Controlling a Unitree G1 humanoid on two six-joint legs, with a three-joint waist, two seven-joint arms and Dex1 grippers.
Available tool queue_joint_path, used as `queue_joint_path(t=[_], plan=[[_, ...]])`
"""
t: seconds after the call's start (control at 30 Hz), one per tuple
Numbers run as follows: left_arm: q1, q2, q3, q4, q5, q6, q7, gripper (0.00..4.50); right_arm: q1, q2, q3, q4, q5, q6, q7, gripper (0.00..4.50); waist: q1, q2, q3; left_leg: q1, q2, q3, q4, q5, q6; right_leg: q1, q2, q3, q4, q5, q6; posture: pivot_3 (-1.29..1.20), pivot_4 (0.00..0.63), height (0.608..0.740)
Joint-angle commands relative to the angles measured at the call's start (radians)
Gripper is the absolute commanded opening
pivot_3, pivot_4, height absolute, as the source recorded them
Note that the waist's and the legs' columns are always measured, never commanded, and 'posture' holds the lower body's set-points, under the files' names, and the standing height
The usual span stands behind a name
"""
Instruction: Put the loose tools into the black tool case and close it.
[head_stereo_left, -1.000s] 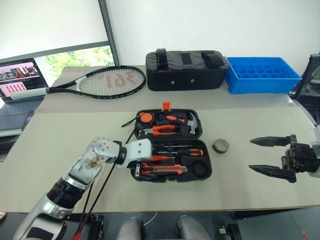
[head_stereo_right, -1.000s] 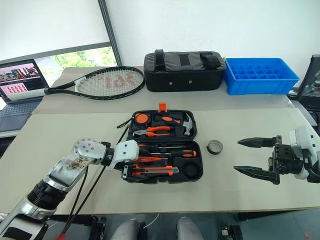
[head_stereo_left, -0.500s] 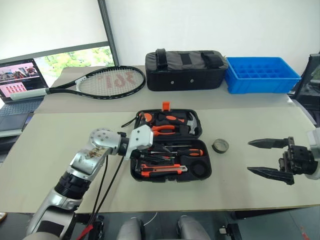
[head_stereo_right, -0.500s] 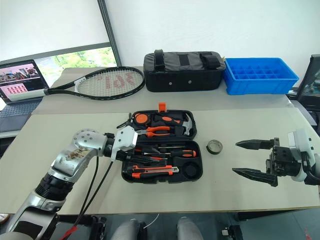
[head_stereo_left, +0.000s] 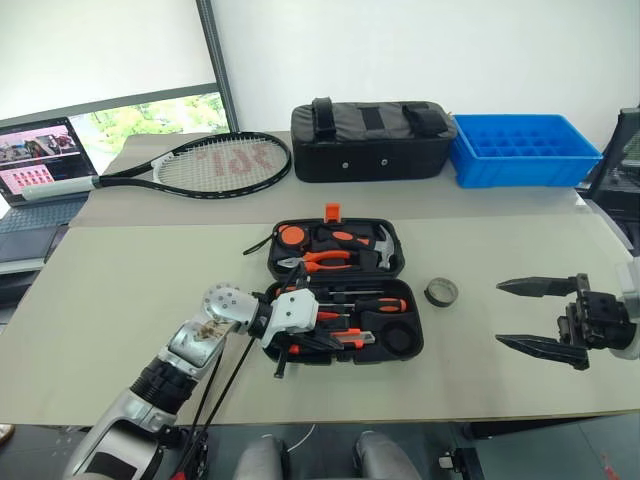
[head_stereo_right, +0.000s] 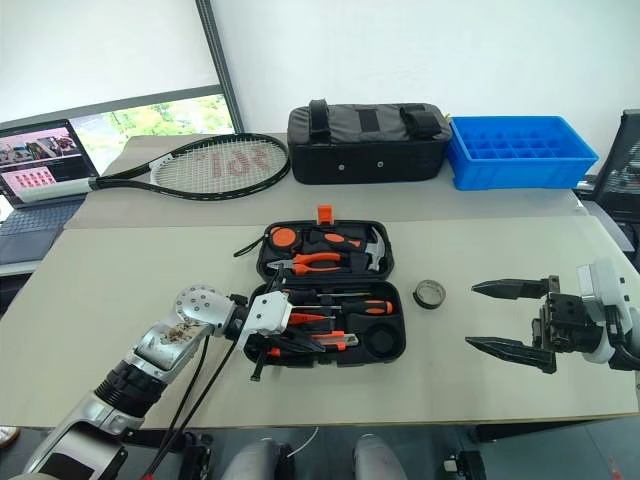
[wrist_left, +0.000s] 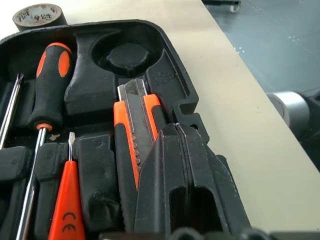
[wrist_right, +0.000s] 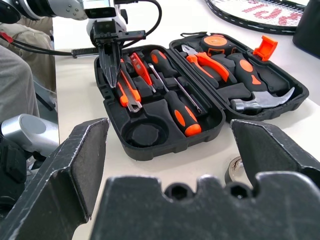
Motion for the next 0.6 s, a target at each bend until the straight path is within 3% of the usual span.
queue_joint_path(t=[0.03,0.33,0.6], plan=[[0.019,-0.007,-0.028,0.073,0.050,-0.003,0.018,0.01,0.010,0.005,-0.022,-0.015,0.020,-0.020,0.021,4.50,0.000,0.000,0.000,0.000,0.000,0.000,0.000,0.000,0.000,0.000,0.000,0.000,0.000,0.000,0.000,0.00,0.150,0.708],[0.033,-0.080,0.029,0.094,-0.083,0.167,-0.008,0.01,0.000,0.001,-0.016,-0.006,0.019,-0.018,0.022,4.50,-0.004,0.001,-0.001,0.003,0.000,-0.001,0.000,0.000,0.000,0.007,0.000,-0.001,0.000,-0.005,0.007,0.00,0.150,0.708],[0.012,-0.071,0.072,0.050,-0.087,0.174,0.010,0.01,-0.047,0.008,0.031,0.011,-0.043,-0.043,-0.027,4.50,-0.004,0.002,-0.001,0.003,0.000,-0.001,0.000,0.000,0.000,0.007,0.000,-0.001,0.000,-0.005,0.008,0.00,0.150,0.708]])
